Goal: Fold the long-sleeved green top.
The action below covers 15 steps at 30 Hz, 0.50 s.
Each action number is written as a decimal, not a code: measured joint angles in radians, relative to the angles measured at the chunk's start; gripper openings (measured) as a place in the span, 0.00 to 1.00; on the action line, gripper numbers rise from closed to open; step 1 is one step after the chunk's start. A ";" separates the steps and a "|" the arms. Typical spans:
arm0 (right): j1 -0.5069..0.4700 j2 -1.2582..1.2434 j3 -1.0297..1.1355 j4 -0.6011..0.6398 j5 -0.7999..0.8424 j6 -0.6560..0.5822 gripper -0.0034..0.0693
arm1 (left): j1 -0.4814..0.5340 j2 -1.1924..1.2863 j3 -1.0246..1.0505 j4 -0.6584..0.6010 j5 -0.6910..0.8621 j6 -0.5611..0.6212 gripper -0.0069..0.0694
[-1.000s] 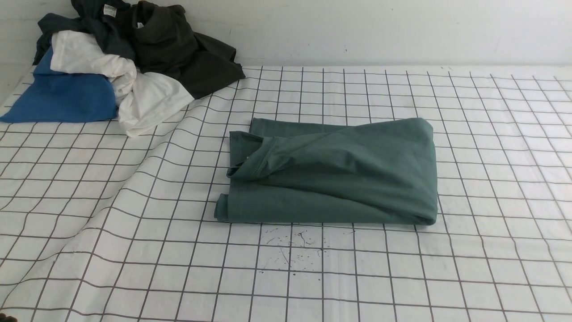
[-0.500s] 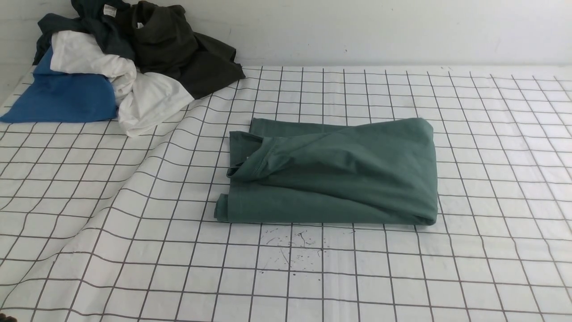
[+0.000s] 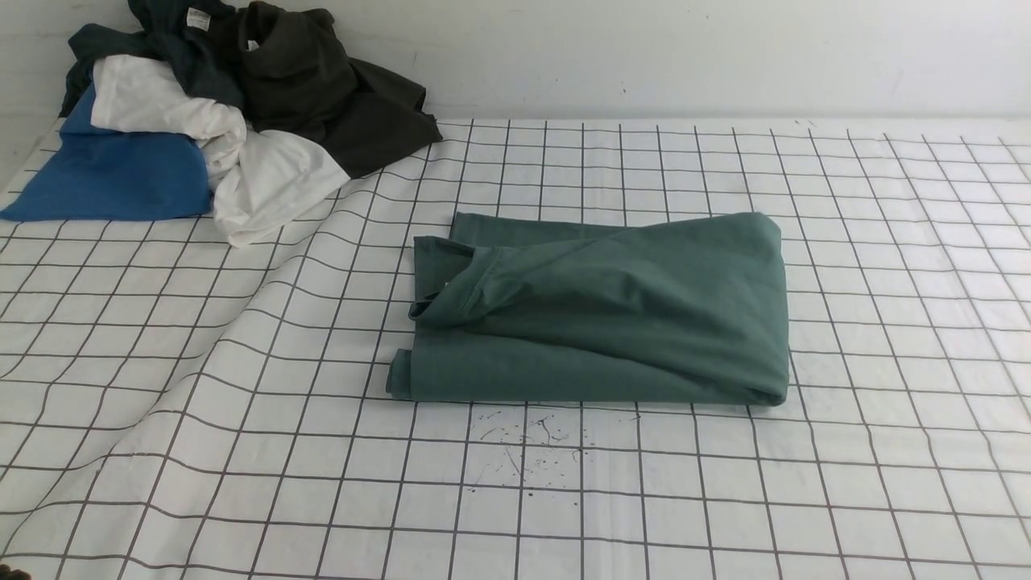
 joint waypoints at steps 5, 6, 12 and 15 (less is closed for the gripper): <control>0.000 0.000 0.000 0.000 0.000 0.000 0.03 | 0.000 0.000 0.000 0.000 0.000 0.000 0.08; 0.000 0.000 0.000 0.000 0.000 0.000 0.03 | 0.000 0.000 0.000 0.000 0.000 0.000 0.08; 0.000 0.000 0.000 0.000 0.000 0.000 0.03 | 0.000 -0.007 0.009 0.000 -0.014 0.000 0.08; 0.000 0.000 0.000 0.000 0.000 0.000 0.03 | 0.005 -0.061 0.068 -0.026 -0.119 0.000 0.08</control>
